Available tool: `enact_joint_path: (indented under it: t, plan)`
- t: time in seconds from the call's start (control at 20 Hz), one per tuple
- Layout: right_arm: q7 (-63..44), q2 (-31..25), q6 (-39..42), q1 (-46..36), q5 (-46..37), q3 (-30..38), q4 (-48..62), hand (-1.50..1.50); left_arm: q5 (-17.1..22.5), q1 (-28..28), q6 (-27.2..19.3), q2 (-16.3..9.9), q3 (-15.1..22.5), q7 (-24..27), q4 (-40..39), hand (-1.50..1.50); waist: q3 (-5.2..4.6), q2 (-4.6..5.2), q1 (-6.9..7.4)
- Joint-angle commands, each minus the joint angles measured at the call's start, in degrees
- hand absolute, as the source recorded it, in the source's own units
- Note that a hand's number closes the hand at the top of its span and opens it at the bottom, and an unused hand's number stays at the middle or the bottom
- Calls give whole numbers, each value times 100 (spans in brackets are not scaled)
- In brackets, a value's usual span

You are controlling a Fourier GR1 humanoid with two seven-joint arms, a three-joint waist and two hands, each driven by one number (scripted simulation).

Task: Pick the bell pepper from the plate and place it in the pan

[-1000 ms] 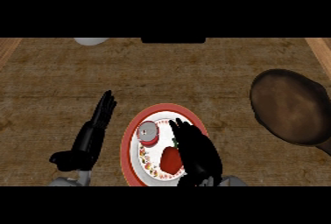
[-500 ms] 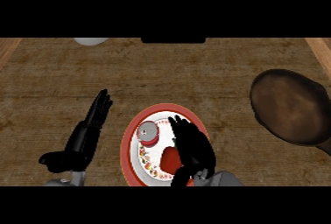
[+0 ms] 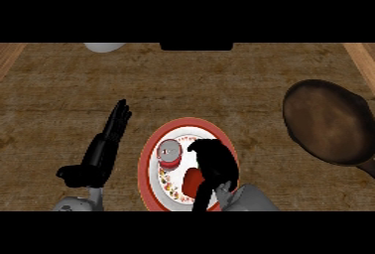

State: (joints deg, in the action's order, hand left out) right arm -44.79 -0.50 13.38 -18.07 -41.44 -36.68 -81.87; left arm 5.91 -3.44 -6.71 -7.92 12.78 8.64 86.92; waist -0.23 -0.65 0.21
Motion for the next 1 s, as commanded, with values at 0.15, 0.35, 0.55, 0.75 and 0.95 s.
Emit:
enact_joint_path:
  t: [0.15,0.35,0.55,0.75,0.95]
  plan:
    - [405,43,92,-228,-249,-282,795,150,-95,65,66,86,-91,176,-223,0,22,71,4]
    - [1044,-436,-180,143,-450,-77,650,150,-190,497,25,98,76,-3,412,0,24,62,4]
    - [614,-314,-163,217,-1043,-208,-205,150,-174,384,185,70,-123,93,301,0,22,55,-24]
    - [811,-806,-302,921,-1175,-225,-1309,150,-233,340,129,181,-123,-71,237,0,22,55,-51]
    - [956,-1208,-786,1682,-1470,-429,-2217,150,-211,360,199,139,-164,-193,427,0,23,48,-74]
